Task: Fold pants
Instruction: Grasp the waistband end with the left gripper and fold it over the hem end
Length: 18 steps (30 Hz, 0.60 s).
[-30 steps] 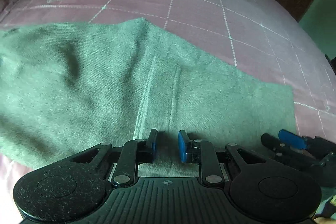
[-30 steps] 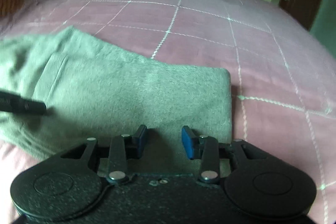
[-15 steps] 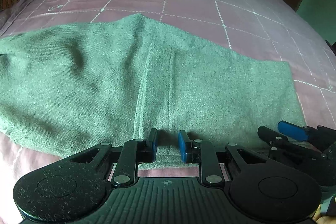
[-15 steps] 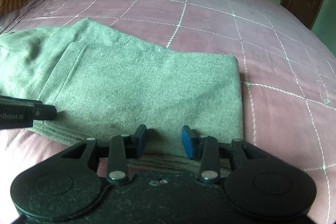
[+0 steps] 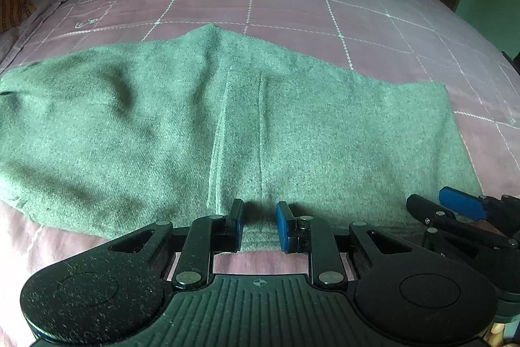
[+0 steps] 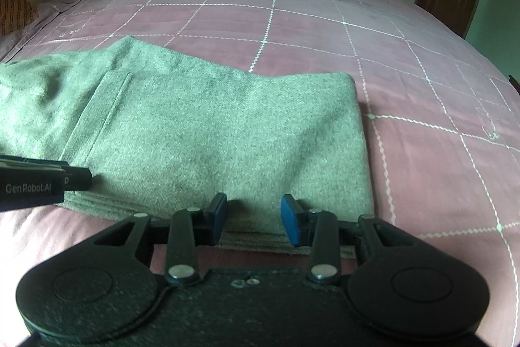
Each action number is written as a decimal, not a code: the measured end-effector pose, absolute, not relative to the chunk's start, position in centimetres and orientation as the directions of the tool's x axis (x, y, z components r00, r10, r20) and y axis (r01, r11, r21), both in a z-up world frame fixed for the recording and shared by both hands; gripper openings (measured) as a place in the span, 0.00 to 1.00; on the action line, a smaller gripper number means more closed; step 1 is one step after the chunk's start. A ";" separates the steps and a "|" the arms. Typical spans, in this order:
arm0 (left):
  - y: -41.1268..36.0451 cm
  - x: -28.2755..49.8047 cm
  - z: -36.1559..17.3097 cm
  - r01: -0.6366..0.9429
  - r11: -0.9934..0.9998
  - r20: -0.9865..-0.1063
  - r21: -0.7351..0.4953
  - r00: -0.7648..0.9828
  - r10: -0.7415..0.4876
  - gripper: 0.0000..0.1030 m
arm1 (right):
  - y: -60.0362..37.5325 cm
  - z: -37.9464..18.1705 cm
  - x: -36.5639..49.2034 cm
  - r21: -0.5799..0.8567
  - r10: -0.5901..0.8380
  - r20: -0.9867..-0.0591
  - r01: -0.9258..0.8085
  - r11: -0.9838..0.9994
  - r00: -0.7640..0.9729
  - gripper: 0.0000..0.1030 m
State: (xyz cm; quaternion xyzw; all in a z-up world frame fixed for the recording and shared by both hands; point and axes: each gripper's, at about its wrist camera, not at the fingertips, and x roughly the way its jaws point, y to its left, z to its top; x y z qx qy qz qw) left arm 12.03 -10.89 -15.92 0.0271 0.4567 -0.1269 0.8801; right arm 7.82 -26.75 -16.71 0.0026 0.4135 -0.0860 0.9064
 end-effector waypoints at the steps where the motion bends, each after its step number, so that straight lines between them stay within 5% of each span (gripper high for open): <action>1: -10.9 12.0 -15.8 0.250 0.966 -0.811 -0.068 0.550 -0.199 0.21 | -26.7 -16.7 7.7 -0.065 -0.155 -0.749 0.160 0.985 0.644 0.37; 11: -1.4 10.7 -12.9 0.036 0.962 -0.783 -0.271 0.573 -0.242 0.23 | -26.6 -15.8 7.6 -0.064 -0.151 -0.765 0.159 0.985 0.626 0.36; 15: 4.0 10.2 -12.6 -0.069 0.962 -0.772 -0.263 0.613 -0.167 0.67 | -26.0 -15.5 7.6 -0.082 -0.166 -0.751 0.158 0.984 0.639 0.36; 18: 7.9 10.4 -12.6 -0.131 0.958 -0.763 -0.257 0.635 -0.118 0.68 | -25.7 -14.8 7.3 -0.042 -0.146 -0.733 0.170 0.985 0.664 0.37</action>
